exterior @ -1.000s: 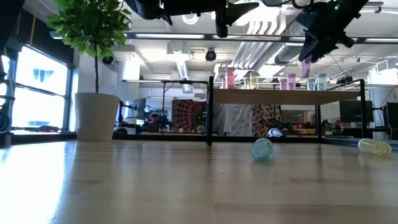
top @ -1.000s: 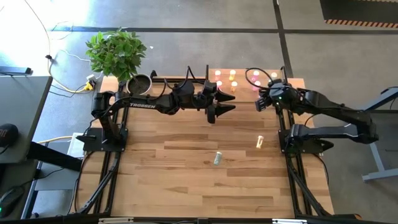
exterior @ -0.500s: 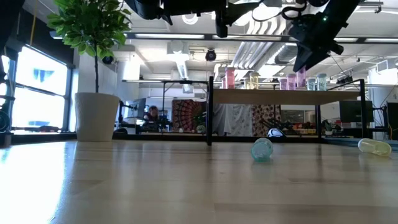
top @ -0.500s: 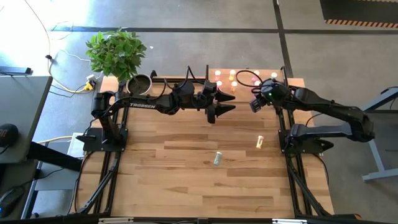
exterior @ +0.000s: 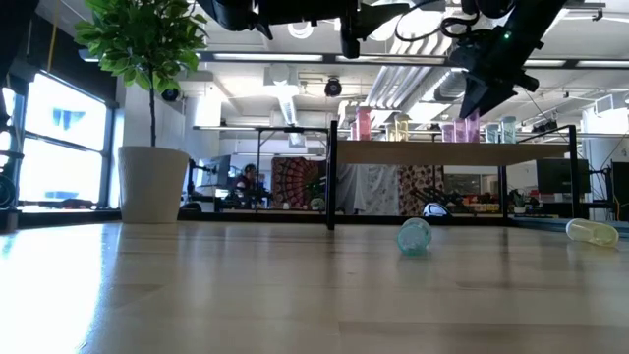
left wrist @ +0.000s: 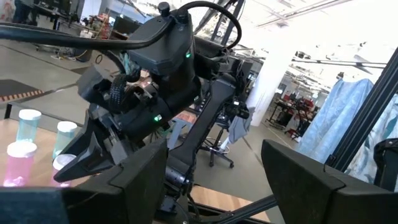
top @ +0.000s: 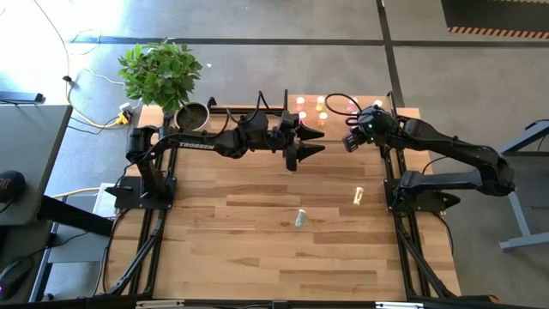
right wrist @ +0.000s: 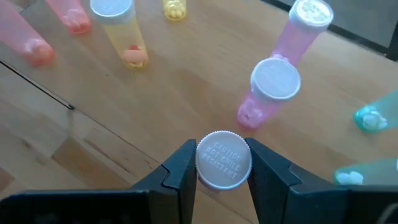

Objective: Pick and place medicine bottles onto shelf by color
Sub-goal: Put the violet medicine bottle aligned with the other violet medicine bottles on the shelf

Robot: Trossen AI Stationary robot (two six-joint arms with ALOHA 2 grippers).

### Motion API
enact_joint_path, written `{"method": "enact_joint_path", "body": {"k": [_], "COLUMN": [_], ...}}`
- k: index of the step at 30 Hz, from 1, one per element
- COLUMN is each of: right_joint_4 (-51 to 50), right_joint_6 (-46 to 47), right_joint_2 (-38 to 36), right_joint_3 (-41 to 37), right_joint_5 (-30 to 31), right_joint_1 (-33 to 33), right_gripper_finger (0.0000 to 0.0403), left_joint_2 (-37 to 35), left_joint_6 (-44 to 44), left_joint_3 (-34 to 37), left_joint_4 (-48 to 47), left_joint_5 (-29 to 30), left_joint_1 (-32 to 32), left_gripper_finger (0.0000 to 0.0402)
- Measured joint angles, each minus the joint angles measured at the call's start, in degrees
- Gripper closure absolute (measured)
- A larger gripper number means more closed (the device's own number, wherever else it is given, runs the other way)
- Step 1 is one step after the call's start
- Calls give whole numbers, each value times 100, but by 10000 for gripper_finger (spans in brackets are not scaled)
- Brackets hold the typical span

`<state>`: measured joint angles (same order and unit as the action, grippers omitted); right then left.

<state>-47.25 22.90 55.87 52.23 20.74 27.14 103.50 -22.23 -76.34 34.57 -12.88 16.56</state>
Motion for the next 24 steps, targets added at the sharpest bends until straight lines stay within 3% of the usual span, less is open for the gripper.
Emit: {"method": "enact_joint_path", "body": {"k": [12,24], "right_joint_4": [31,-31], "right_joint_6": [-90,-90], "right_joint_2": [113,121], "right_joint_3": [11,4], "right_joint_5": [-29,65], "right_joint_1": [0,0], "right_gripper_finger": [295,256], "left_joint_2": [0,0], "left_joint_6": [-6,-8], "left_joint_3": [0,0], "left_joint_4": [0,0], "left_joint_5": [0,0], "left_joint_1": [0,0], "left_gripper_finger": [149,149]}}
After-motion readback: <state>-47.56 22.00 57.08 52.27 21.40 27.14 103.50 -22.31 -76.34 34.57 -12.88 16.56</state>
